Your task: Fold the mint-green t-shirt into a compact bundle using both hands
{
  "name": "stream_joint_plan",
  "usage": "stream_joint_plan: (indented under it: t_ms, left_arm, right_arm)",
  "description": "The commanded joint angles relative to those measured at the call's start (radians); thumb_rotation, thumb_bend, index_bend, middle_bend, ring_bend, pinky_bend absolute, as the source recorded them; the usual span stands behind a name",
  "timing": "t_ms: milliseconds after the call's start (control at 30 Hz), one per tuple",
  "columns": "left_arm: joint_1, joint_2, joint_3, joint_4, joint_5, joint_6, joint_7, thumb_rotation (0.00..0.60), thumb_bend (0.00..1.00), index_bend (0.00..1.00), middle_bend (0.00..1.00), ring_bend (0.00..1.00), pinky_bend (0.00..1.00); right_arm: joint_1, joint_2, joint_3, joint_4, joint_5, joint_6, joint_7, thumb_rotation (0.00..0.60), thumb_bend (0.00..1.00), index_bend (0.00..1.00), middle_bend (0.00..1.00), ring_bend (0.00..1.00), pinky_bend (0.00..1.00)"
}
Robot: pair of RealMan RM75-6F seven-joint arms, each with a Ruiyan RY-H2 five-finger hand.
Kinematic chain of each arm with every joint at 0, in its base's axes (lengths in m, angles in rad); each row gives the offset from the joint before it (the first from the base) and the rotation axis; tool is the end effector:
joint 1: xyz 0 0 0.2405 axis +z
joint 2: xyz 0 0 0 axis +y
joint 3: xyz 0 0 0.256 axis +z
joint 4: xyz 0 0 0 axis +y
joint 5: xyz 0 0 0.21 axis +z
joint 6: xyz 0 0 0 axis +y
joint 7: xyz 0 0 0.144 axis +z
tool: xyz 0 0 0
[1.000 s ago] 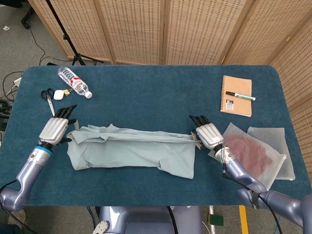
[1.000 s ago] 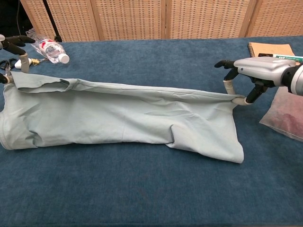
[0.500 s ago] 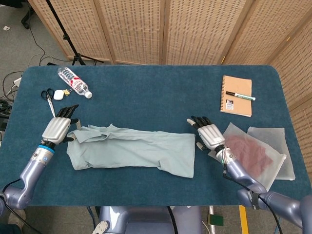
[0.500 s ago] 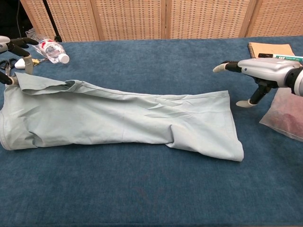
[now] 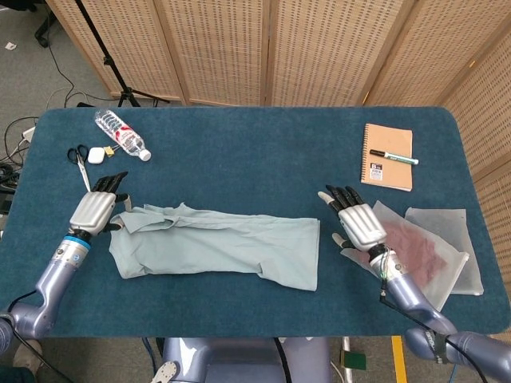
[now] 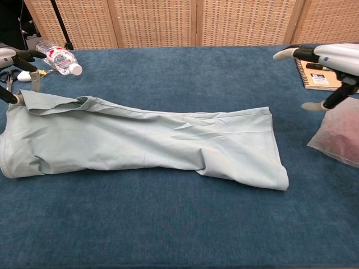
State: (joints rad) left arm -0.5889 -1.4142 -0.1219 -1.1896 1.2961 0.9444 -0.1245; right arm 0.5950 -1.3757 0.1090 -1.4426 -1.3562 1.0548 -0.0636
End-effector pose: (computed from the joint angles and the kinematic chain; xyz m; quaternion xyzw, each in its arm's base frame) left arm -0.2767 0.3571 0.0592 -0.6803 -0.4291 -0.3516 0.4790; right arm -0.2155 -0.3289 0.0468 0.7227 -0.3681 0.3896 0.4363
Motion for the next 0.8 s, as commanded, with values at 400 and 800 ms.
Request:
stream_joint_plan:
  t_ms: [400,800]
  left_arm:
    - [-0.031,-0.089,-0.029,0.106,-0.097,-0.052,0.138,0.600,0.59,0.73,0.00,0.00,0.00]
    - [-0.030,-0.150,-0.029,0.186,-0.051,-0.023,0.054,0.600,0.17,0.00,0.00,0.00,0.00]
  right_arm:
    - [-0.218,0.111,-0.110,-0.103,-0.174,0.298,0.055,0.600,0.34,0.00,0.00,0.00,0.00]
    - [-0.242,0.109,-0.098,-0.102,-0.201,0.317,0.038,0.600,0.35,0.00,0.00,0.00,0.00]
